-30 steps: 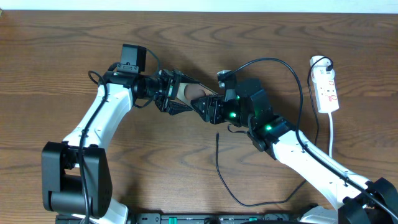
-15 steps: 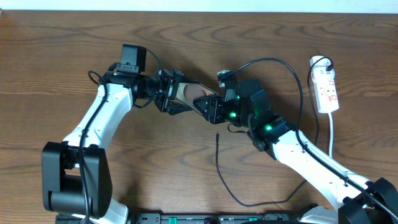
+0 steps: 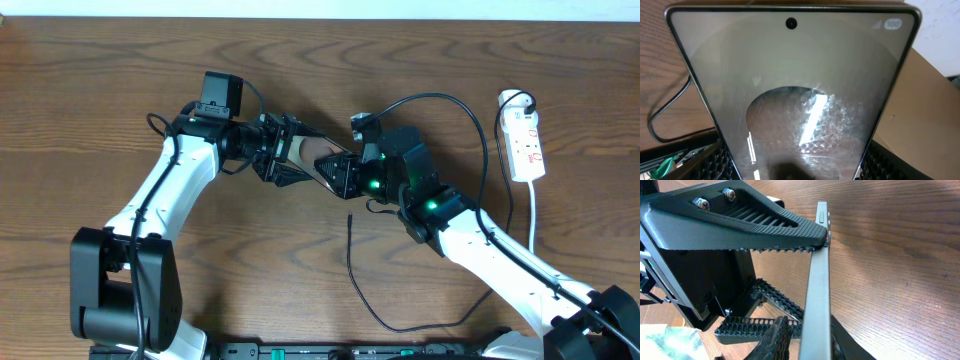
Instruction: Plug charger to phone and switch on socket
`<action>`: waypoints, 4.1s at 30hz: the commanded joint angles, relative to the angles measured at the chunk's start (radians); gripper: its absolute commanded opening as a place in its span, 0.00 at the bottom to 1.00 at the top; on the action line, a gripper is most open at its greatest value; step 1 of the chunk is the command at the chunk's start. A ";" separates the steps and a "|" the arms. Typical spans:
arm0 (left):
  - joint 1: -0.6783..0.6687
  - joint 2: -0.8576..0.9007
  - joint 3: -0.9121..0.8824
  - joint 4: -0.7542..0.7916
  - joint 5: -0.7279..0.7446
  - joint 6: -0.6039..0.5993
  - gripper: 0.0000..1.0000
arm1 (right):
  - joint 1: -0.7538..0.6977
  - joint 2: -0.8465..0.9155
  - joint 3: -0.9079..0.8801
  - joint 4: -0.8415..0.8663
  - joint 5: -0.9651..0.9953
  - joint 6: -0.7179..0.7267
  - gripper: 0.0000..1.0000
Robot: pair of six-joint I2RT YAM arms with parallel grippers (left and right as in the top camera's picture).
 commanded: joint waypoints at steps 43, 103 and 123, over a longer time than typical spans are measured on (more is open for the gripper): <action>0.030 -0.021 0.033 0.002 0.032 0.009 0.90 | -0.016 0.001 0.019 -0.017 0.013 0.013 0.01; 0.519 -0.021 -0.104 0.394 0.249 0.612 0.98 | -0.038 0.438 0.019 1.027 -0.092 1.094 0.01; 0.220 -0.021 -0.104 0.736 -0.163 0.079 0.97 | 0.017 0.438 0.019 1.043 0.198 1.191 0.01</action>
